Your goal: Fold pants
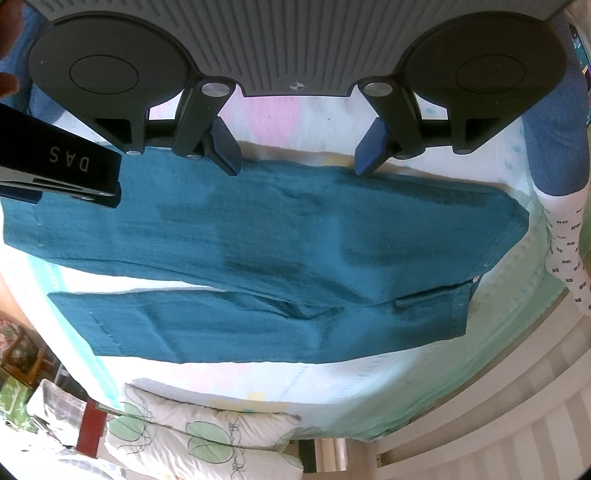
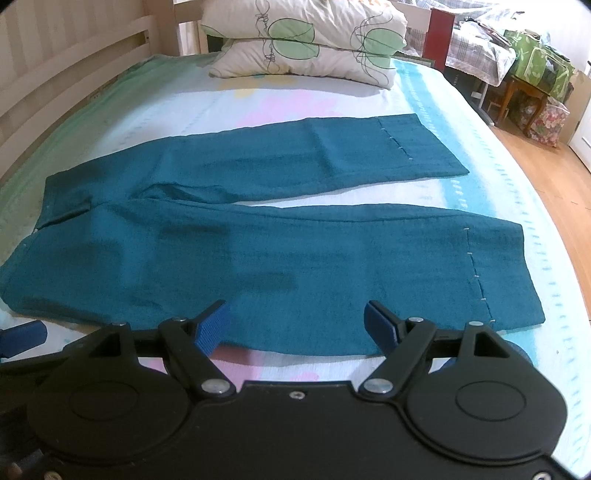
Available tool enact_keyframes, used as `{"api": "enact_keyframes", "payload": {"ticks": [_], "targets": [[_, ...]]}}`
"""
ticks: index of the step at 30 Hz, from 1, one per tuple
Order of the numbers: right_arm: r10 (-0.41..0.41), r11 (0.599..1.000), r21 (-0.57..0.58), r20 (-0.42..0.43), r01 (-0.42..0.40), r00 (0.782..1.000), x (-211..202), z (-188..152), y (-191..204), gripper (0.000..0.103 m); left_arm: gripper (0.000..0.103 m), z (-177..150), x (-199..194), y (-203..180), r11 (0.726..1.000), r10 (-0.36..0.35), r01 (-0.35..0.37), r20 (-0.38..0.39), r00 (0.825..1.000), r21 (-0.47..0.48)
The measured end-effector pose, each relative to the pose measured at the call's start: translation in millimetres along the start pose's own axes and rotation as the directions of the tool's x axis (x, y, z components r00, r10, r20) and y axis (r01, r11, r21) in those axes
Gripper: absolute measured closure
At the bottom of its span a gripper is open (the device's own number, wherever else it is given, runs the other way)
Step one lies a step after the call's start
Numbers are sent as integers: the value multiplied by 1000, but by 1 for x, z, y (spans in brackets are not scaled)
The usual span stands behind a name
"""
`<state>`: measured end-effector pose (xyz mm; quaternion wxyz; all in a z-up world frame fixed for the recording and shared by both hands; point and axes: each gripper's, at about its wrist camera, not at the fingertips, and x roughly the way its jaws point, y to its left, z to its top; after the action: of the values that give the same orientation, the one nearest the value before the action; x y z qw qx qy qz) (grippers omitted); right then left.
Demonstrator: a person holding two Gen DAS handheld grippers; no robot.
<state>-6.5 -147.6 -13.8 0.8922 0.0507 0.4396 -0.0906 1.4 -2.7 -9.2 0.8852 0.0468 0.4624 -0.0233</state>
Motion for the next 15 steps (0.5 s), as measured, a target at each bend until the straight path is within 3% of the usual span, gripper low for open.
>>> {"api": "enact_keyframes", "payload": {"ticks": [15], "targets": [[-1, 1000, -3, -1, 1, 1000, 0, -1, 3, 22, 36, 0, 0, 2, 1000, 3, -4, -5, 1000, -3]]}}
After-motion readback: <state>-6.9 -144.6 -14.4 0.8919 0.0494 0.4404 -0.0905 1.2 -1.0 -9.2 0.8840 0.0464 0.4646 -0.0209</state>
